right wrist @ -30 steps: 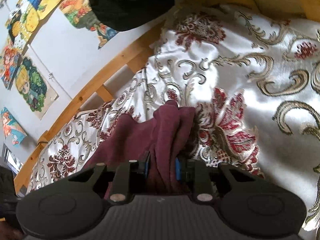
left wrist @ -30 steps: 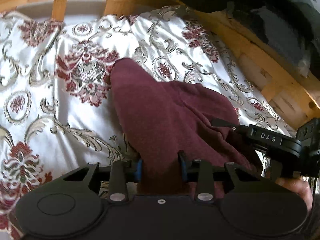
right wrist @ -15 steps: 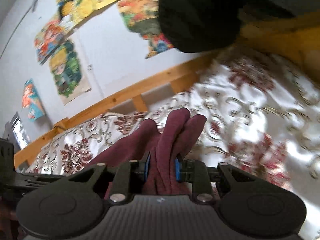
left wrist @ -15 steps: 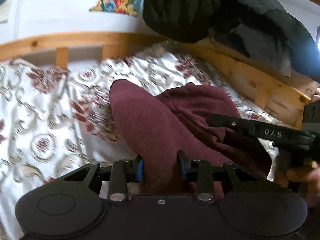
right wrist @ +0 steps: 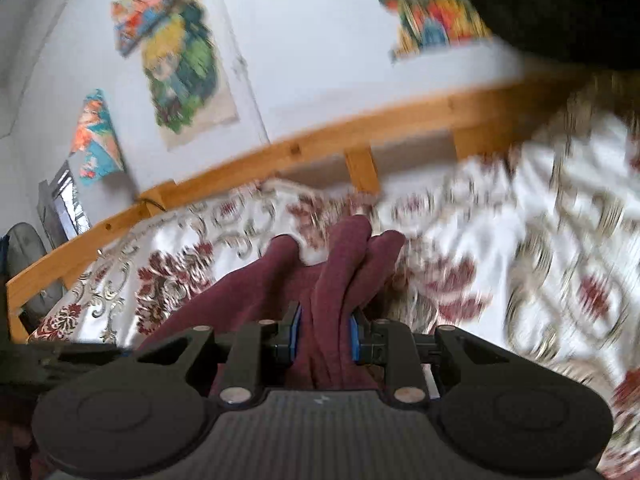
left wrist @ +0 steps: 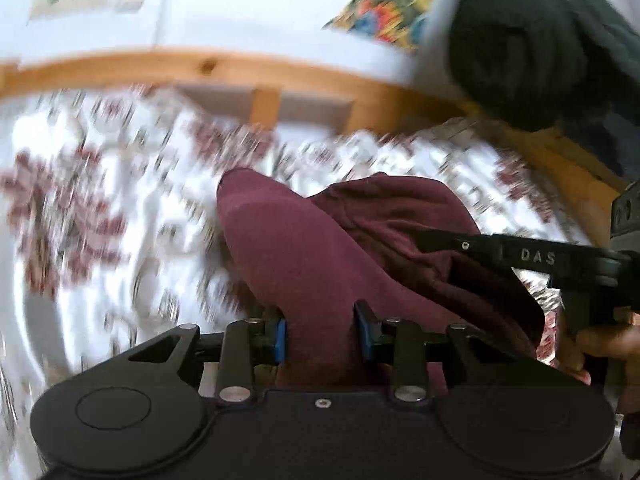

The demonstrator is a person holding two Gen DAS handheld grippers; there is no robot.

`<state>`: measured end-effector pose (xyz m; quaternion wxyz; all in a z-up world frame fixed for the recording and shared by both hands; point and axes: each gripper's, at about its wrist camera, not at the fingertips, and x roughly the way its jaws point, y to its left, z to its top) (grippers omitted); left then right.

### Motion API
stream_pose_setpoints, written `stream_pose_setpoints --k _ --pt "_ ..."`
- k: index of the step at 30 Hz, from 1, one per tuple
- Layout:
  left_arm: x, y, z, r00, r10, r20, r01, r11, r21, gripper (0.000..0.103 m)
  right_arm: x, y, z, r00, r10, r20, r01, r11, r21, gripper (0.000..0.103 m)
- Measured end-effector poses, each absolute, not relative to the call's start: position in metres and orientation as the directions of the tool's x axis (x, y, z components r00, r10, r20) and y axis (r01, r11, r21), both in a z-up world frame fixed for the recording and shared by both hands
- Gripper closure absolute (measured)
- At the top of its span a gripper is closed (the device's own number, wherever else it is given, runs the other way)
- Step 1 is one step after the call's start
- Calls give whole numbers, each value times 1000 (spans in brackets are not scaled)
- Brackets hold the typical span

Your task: Fold small clothes

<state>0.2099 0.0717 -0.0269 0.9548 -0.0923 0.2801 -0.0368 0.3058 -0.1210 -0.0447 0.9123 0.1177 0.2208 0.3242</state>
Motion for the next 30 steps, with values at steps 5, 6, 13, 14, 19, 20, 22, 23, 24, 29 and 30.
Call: stream_pose_setpoints --k 5,6,13,14,19,20,22,23,24,29,30 --pt "202 88 -52 809 -142 -571 -45 953 -300 64 312 -131 -82 690 608 -392 -461 788 409 75" --pt "199 88 -52 808 -147 -570 -44 951 -307 63 311 -131 -85 694 603 -395 -456 792 407 74" --pt "199 90 -48 787 -116 -606 -86 952 -294 46 301 -138 -85 733 547 -404 -418 831 366 56" --pt "198 90 -48 784 -113 -611 -97 949 -301 43 300 -138 -83 737 540 -407 -415 837 358 54" --pt "192 92 -43 757 -62 -650 -173 941 -292 20 286 -146 -75 762 502 -409 -392 861 325 36" --pt "190 91 -41 756 -47 -653 -185 941 -282 18 282 -147 -73 767 496 -406 -390 864 319 33" --pt "185 89 -35 753 -17 -658 -203 945 -257 11 272 -154 -66 780 485 -395 -383 870 311 17" --pt "182 87 -31 752 0 -659 -212 947 -242 7 266 -158 -62 787 483 -383 -383 870 311 15" --pt "178 85 -28 752 13 -659 -219 948 -231 6 260 -161 -57 795 481 -370 -383 870 309 11" --pt "153 70 -5 774 37 -632 -208 958 -199 1 217 -178 -35 834 458 -308 -385 882 271 1" --pt "146 66 0 781 44 -623 -209 959 -194 1 207 -181 -31 840 455 -295 -386 884 264 0"
